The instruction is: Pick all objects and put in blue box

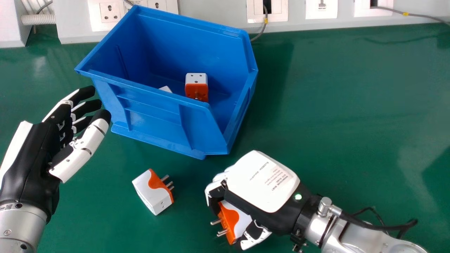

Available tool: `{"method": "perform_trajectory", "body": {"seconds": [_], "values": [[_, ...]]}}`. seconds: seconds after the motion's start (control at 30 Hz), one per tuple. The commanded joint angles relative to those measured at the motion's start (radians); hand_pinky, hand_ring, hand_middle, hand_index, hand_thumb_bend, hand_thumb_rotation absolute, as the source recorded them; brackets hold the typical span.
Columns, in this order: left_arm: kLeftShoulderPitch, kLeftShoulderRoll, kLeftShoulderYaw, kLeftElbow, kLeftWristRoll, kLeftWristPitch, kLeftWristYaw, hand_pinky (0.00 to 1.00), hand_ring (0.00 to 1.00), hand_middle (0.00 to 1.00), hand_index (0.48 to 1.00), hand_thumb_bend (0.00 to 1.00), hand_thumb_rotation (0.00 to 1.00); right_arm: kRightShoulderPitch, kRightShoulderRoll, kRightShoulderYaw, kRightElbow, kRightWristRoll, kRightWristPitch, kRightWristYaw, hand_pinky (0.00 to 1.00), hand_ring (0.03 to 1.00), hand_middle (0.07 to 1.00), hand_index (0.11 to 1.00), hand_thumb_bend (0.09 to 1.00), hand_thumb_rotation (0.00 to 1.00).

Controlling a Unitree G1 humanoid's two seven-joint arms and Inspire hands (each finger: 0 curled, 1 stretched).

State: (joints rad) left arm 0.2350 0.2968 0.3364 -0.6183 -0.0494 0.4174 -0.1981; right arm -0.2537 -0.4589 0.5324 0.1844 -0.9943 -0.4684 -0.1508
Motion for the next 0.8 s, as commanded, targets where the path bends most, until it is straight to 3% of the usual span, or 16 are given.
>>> {"method": "perform_trajectory", "body": {"seconds": [0.0,0.47,0.77], "values": [[-0.005,0.015,0.005,-0.012,0.004,-0.017,0.002,0.74,0.83,0.87,0.878,0.33,0.5,0.022,0.004,-0.031,-0.071,0.041,0.02,0.02,0.37,0.44,0.516,0.455,0.504,0.0],[0.001,0.014,0.008,-0.016,-0.002,-0.019,-0.001,0.74,0.83,0.87,0.877,0.33,0.49,0.084,0.002,-0.075,-0.198,0.085,0.068,0.1,0.36,0.434,0.513,0.458,0.5,0.0],[0.008,0.017,0.007,-0.012,0.003,-0.029,-0.003,0.74,0.83,0.87,0.877,0.33,0.49,0.15,-0.001,-0.118,-0.35,0.097,0.126,0.17,0.35,0.434,0.515,0.461,0.499,0.0]]}}
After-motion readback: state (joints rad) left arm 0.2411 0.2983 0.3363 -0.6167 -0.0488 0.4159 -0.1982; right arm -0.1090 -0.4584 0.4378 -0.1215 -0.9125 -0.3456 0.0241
